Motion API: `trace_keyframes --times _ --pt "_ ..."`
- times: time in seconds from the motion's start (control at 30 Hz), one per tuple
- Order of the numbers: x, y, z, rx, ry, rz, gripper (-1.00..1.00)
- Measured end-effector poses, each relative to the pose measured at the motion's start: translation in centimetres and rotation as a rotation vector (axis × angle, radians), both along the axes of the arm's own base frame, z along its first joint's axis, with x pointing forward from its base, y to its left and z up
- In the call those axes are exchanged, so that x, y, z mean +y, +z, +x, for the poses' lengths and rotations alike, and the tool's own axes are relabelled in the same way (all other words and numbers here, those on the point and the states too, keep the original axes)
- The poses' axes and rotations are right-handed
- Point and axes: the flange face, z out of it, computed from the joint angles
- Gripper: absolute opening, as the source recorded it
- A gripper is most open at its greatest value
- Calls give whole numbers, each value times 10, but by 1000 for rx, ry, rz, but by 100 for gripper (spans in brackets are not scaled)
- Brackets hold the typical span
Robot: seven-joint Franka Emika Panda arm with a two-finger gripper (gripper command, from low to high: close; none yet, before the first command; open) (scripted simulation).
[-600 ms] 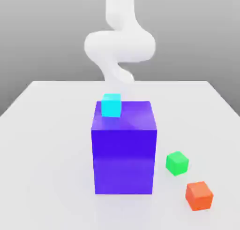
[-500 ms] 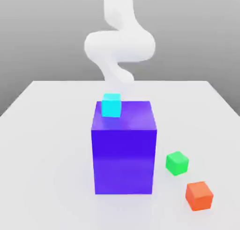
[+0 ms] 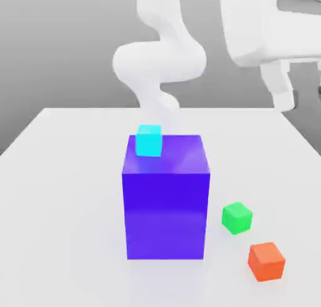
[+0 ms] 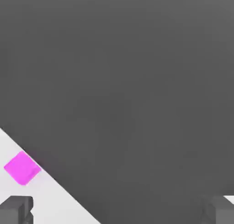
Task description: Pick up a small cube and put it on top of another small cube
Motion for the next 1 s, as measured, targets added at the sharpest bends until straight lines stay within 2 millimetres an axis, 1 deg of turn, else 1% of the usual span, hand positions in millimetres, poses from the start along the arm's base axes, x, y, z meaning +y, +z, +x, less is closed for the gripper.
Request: trace_keyframes --times 0.07,0.17,0.27,0.37,0.5,0.57,0.67,0.7,0.87,0.9,0.93,1.0 --pt "24 -31 6 30 86 -32 0" --pt "52 -79 13 73 200 -80 0" --pt "78 -128 15 115 316 -129 0" --pt "106 -179 11 155 438 -180 0" --pt "139 -249 -3 207 605 -250 0" --pt "150 -283 -9 225 667 -276 0" --pt "153 -334 -11 231 684 -284 0" --pt "153 -343 -11 231 685 -284 -100" --pt "153 -343 -11 233 685 -284 -100" --pt "153 -348 -12 234 686 -284 -100" --pt "153 -341 -12 233 687 -284 -100" --pt "153 -316 -11 233 687 -284 -100"
